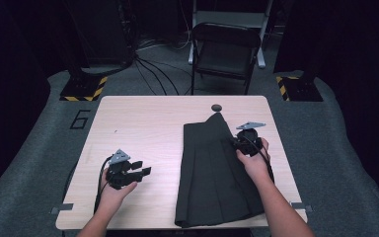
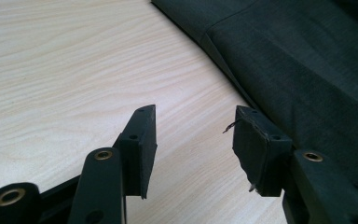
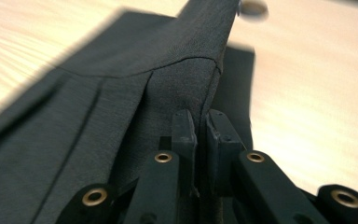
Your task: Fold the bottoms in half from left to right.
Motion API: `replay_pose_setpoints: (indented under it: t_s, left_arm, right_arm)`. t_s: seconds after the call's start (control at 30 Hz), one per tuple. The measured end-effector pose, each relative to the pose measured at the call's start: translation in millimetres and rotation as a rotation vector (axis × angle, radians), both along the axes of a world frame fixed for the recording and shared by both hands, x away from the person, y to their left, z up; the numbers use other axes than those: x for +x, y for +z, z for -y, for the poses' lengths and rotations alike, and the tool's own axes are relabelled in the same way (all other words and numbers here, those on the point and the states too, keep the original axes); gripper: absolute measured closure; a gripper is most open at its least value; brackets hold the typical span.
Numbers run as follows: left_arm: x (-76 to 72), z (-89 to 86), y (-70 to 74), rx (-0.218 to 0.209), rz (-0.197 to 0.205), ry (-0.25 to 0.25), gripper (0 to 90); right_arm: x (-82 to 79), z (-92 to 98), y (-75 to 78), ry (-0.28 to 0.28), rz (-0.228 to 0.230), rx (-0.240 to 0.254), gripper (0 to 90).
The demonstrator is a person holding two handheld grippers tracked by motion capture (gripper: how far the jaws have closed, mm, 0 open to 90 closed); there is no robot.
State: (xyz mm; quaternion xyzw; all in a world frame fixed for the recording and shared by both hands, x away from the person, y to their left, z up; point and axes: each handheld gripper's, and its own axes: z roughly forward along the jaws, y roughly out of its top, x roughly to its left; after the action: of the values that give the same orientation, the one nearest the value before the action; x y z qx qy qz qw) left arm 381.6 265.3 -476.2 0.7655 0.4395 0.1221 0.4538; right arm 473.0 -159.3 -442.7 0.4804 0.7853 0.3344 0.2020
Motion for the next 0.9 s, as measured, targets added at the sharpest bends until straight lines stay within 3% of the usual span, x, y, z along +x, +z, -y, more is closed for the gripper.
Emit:
replay_pose_setpoints:
  t_s: [0.1,0.33,0.43,0.6,0.7,0.77,0.83,0.9]
  left_arm:
    - [-0.2,0.1,-0.2,0.003,-0.003,-0.001,49.5]
    - [-1.7,-3.3,-1.0,0.0,-0.006,0.008,49.5]
    - [-2.8,-3.9,-1.1,0.001,-0.005,0.014,49.5]
    - [-4.4,-5.1,-1.7,0.004,-0.005,0.019,49.5]
    - [-5.3,-4.4,-2.2,0.005,-0.007,0.021,49.6]
    - [-6.0,-2.2,-2.5,0.004,0.002,0.024,49.5]
    - [-6.3,-0.9,-1.9,0.012,0.003,0.006,49.5]
    - [-6.3,2.4,-3.0,0.006,-0.001,0.011,49.4]
  right_arm:
    - [7.1,5.6,-22.0,-0.039,-0.034,-0.004,82.2]
    - [12.0,15.9,-57.2,-0.095,-0.077,-0.01,81.7]
    - [12.3,16.6,-57.7,-0.107,-0.072,0.006,81.8]
    - [2.3,16.1,-44.2,-0.11,0.052,-0.016,82.1]
    - [3.1,20.5,-51.4,-0.175,0.018,-0.029,79.7]
    - [7.4,26.4,-61.8,-0.192,-0.033,-0.052,69.6]
    - [8.3,34.9,-65.3,-0.224,-0.051,0.003,62.7]
    - [8.9,38.1,-65.2,-0.23,-0.058,0.013,57.5]
